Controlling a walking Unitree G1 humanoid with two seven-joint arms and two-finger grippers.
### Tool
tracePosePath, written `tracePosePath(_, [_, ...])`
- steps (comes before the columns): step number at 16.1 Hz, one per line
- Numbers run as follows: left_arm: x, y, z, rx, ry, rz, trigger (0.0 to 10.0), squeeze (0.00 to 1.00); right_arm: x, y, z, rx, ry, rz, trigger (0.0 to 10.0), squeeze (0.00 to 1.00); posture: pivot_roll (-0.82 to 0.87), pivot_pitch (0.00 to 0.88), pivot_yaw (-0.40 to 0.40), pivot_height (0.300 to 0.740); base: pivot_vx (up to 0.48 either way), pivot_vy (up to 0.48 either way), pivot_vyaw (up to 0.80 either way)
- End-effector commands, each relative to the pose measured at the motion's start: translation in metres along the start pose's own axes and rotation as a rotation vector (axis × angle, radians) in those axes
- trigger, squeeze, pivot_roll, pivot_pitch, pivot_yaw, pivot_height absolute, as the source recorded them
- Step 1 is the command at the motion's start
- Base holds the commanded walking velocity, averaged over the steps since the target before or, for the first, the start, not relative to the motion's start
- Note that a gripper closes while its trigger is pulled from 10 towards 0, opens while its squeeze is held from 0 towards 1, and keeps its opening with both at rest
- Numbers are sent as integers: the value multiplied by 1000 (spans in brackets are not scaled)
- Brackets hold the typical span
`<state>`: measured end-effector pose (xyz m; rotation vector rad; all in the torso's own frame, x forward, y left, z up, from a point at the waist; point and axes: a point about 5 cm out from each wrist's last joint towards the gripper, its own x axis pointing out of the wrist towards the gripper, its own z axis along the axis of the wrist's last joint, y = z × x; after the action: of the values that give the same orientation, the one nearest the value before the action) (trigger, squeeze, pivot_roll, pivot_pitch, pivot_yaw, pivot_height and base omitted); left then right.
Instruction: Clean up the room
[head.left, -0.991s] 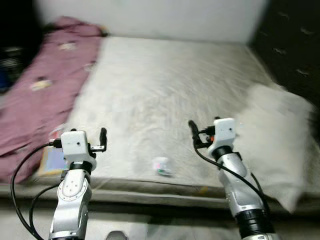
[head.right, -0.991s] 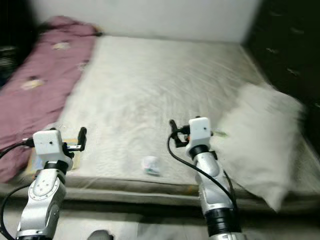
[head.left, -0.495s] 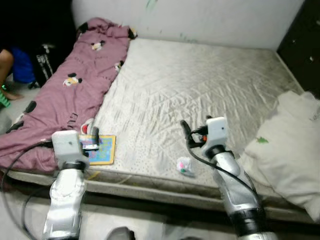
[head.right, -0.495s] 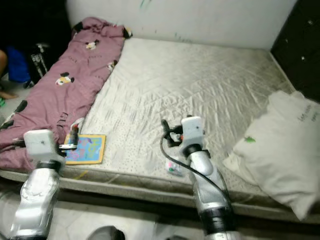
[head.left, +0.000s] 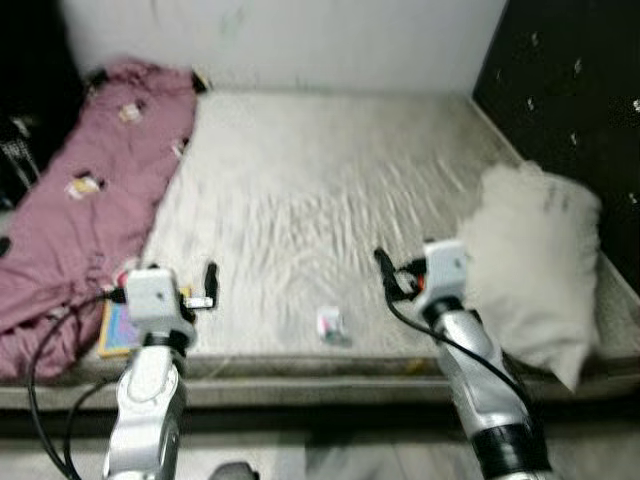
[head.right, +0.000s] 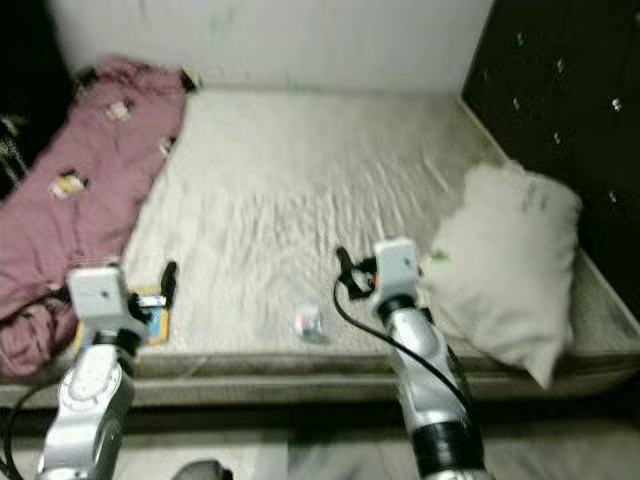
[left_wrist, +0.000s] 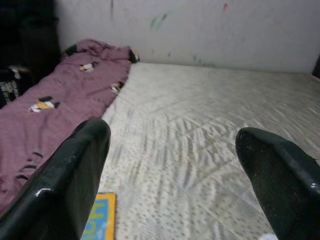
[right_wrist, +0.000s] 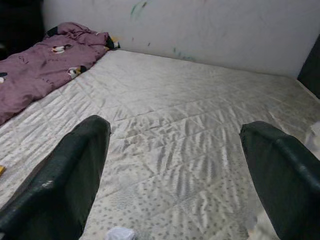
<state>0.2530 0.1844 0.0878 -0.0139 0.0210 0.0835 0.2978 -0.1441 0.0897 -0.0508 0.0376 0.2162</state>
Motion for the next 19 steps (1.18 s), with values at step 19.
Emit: tracePosePath(19, [3,14,8,79,-11,43,10000,0,17,3,15,29,-44,11,10000,0,71,34,-33,740,71,0,124])
